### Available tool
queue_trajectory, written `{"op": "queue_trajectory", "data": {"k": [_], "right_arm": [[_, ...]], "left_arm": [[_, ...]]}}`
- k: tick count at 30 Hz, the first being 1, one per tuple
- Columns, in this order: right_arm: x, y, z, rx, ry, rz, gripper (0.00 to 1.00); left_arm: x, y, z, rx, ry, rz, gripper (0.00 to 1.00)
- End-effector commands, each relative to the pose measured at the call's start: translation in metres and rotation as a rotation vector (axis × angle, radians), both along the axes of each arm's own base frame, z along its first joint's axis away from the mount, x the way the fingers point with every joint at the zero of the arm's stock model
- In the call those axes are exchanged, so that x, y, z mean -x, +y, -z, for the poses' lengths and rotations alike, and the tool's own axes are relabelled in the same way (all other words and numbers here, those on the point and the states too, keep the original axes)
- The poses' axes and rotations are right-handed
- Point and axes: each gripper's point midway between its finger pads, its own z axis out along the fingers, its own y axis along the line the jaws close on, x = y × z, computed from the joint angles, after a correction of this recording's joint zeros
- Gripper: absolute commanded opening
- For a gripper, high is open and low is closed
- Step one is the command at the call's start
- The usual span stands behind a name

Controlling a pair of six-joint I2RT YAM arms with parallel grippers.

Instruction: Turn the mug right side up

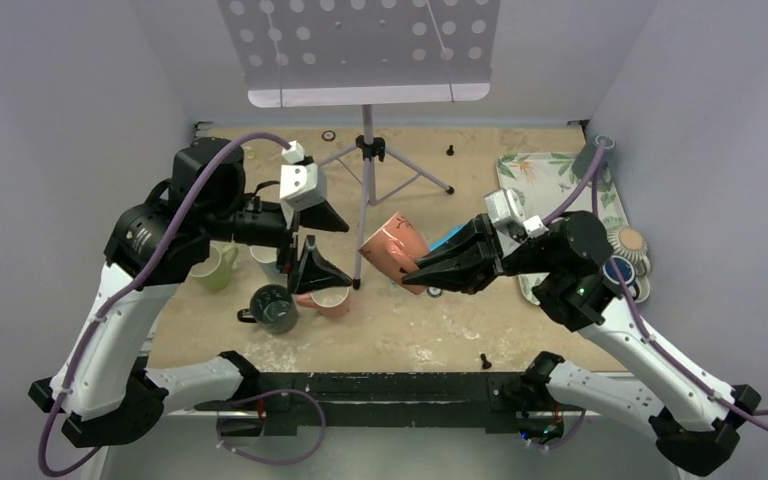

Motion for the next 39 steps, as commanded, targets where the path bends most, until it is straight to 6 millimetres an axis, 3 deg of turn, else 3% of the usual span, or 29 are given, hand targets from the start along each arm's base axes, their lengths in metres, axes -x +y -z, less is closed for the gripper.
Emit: {"op": "queue_trajectory", "data": {"k": [1,5,8,12,13,15,16,18,19,20,21,22,23,26,31,34,39], "right_arm": [[0.019,0.003,-0.057,-0.19,-0.18,-0.061,0.0],[0.022,0.015,-0.063,-0.212,-0.182,-0.105,0.0],[0.026,0.019,-0.067,-0.226,-0.193,-0.129,0.0],[0.022,0.024,-0.067,-0.238,-0.192,-0.124,0.0],[0.02,0.026,-0.065,-0.232,-0.187,-0.124,0.0],[0.016,0.03,-0.06,-0.217,-0.172,-0.12,0.0],[0.013,0.032,-0.057,-0.204,-0.164,-0.111,0.0],[0.001,0.037,-0.051,-0.173,-0.141,-0.05,0.0],[-0.006,0.038,-0.049,-0.163,-0.122,-0.011,0.06],[-0.016,0.039,-0.046,-0.149,-0.089,0.042,0.24],[-0.029,0.039,-0.042,-0.127,-0.05,0.116,0.48],[-0.043,0.038,-0.038,-0.108,-0.006,0.194,0.83],[-0.058,0.035,-0.033,-0.085,0.038,0.28,0.93],[-0.088,0.02,-0.016,-0.037,0.113,0.482,0.95],[-0.097,-0.005,-0.003,-0.048,0.137,0.614,0.96],[-0.097,-0.008,0.001,-0.048,0.138,0.624,0.96],[-0.098,-0.009,0.004,-0.039,0.139,0.631,0.96]], "left_arm": [[0.016,-0.013,-0.023,0.112,0.018,0.125,1.0],[0.022,-0.012,-0.033,0.14,-0.042,0.164,0.98],[0.026,-0.013,-0.025,0.139,-0.02,0.197,0.85],[0.033,-0.02,-0.011,0.129,0.105,0.27,0.52],[0.035,-0.021,-0.01,0.128,0.136,0.289,0.41],[0.036,-0.021,-0.011,0.119,0.149,0.301,0.09],[0.035,-0.02,-0.011,0.11,0.137,0.288,0.0],[0.027,-0.015,-0.008,0.081,0.084,0.218,0.0],[0.017,-0.011,-0.003,0.054,0.05,0.147,0.0],[0.008,-0.006,0.001,0.023,0.016,0.075,0.0],[-0.005,0.003,0.007,-0.027,-0.03,-0.014,0.0],[-0.019,0.015,0.015,-0.092,-0.071,-0.105,0.0],[-0.031,0.03,0.024,-0.168,-0.107,-0.197,0.0],[-0.061,0.088,0.052,-0.429,-0.217,-0.443,0.0],[-0.092,0.184,0.093,-0.808,-0.311,-0.719,0.0],[-0.102,0.216,0.107,-0.875,-0.213,-0.766,0.0],[-0.147,0.257,0.128,-0.891,-0.082,-0.862,0.0]]}}
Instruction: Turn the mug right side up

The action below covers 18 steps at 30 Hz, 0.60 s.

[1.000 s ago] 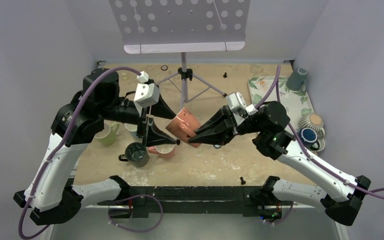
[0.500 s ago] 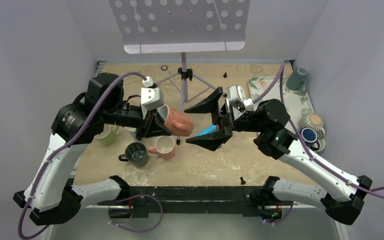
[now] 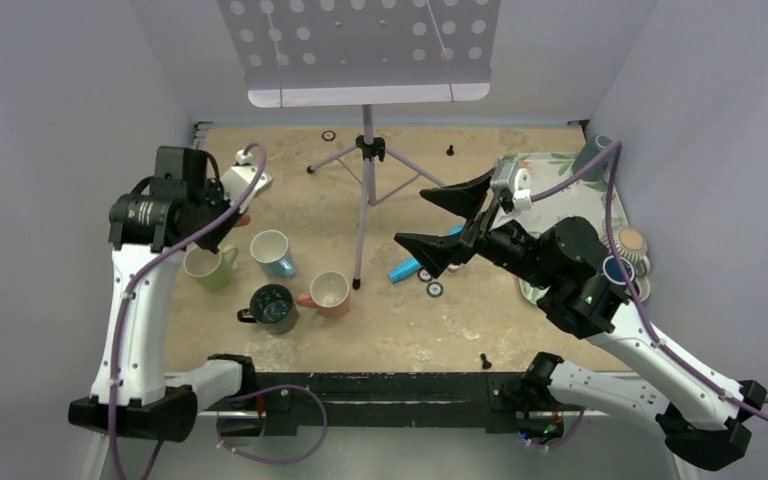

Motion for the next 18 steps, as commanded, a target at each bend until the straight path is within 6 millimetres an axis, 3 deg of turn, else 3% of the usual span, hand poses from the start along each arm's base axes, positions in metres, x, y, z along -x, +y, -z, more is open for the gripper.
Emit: {"op": "queue_trajectory", "data": {"k": [1,5,10,14,18], "right_arm": [[-0.009,-0.004,0.008,0.018,0.006,0.054,0.96],[-0.012,-0.007,0.016,0.029,0.016,0.078,0.96],[-0.029,-0.019,0.022,0.024,0.069,0.191,0.99],[-0.04,-0.022,0.029,0.037,0.108,0.25,0.99],[-0.044,-0.026,0.033,0.04,0.115,0.282,0.99]], "left_arm": [[-0.056,0.042,0.0,-0.036,-0.049,-0.073,0.0],[-0.108,0.08,0.016,-0.034,-0.009,-0.19,0.0],[-0.169,0.096,0.049,-0.005,0.099,-0.233,0.0],[-0.199,0.095,0.083,0.056,0.181,-0.251,0.0],[-0.216,0.099,0.122,0.06,0.24,-0.26,0.0]]}}
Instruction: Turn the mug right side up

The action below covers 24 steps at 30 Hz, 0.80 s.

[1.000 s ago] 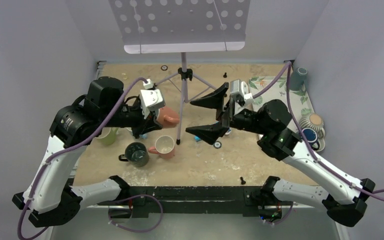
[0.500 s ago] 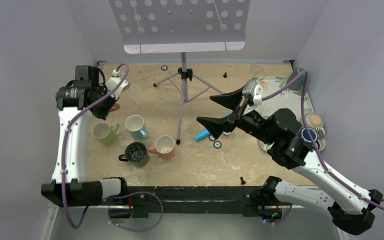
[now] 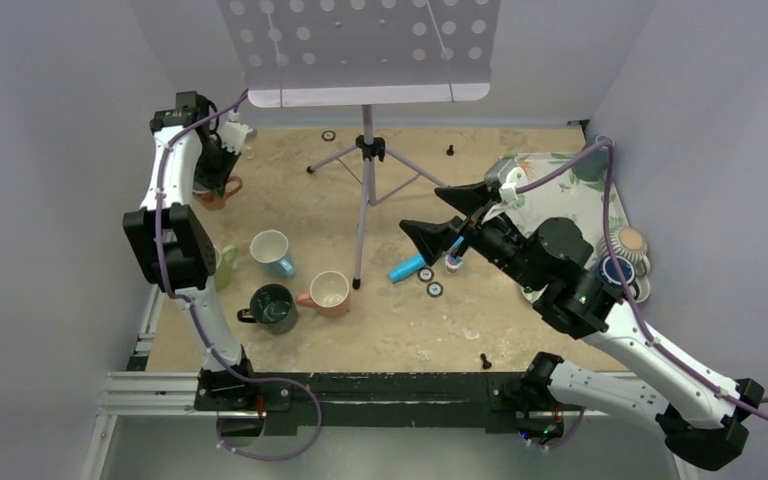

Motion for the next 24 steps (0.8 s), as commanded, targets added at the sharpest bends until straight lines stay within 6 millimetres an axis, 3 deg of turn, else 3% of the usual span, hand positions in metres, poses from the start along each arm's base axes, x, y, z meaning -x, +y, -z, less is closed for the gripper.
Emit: {"op": "queue_trajectory", "data": {"k": [1,7,14,19,24], "right_arm": [[-0.009,-0.01,-0.002,-0.018,0.008,0.073,0.99],[-0.014,-0.009,0.003,-0.007,0.02,0.09,0.99],[-0.036,-0.02,0.02,0.022,0.086,0.192,0.99],[-0.069,-0.048,0.043,-0.002,0.179,0.328,0.98],[-0.101,-0.085,0.063,-0.023,0.26,0.463,0.98]], "left_arm": [[-0.021,0.003,0.005,0.019,-0.033,-0.021,0.0],[-0.012,0.0,0.059,0.044,0.11,-0.026,0.0],[-0.005,-0.012,0.074,0.105,0.092,-0.001,0.02],[-0.003,-0.018,0.063,0.127,0.044,-0.002,0.46],[-0.003,-0.018,0.03,0.116,-0.061,0.001,0.66]]}}
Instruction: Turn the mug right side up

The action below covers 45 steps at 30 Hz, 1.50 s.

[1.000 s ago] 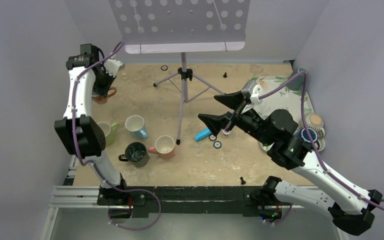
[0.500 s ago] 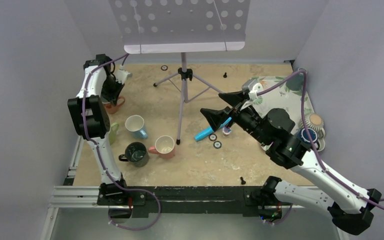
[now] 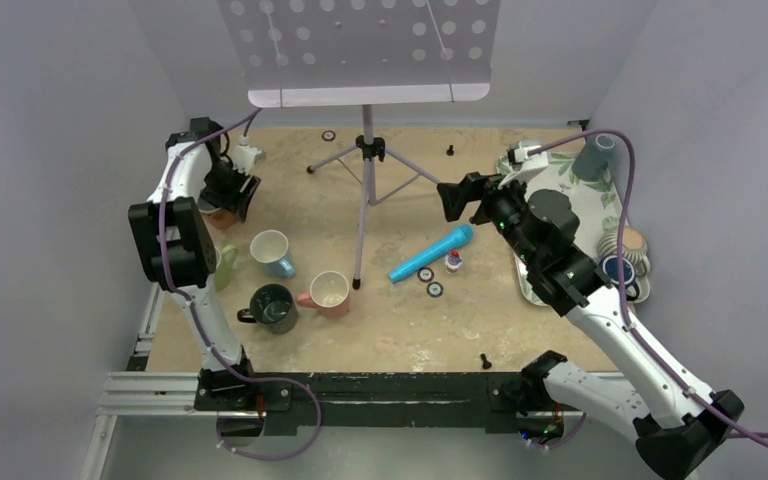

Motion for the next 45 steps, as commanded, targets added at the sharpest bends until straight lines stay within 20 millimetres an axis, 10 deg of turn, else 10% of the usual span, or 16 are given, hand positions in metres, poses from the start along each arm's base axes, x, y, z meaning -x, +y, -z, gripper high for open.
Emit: {"op": "queue_trajectory", "data": {"k": [1,16,25,35,45], "right_arm": [[-0.02,-0.025,0.011,-0.048,0.066,0.118,0.98],[-0.05,-0.104,0.03,-0.112,0.147,0.445,0.99],[-0.053,-0.171,0.063,-0.198,0.251,0.696,0.98],[-0.05,-0.26,0.135,-0.217,0.421,1.041,0.94],[0.012,-0.403,0.185,-0.476,0.487,1.654,0.86]], "left_arm": [[-0.013,-0.004,-0.063,0.012,-0.213,0.002,0.69],[0.008,-0.016,-0.183,-0.015,-0.525,0.051,0.9],[0.081,-0.055,-0.242,0.099,-0.704,0.061,0.92],[0.187,-0.092,-0.194,0.198,-0.694,0.105,0.96],[0.201,-0.099,-0.162,0.245,-0.582,0.081,0.97]]}}
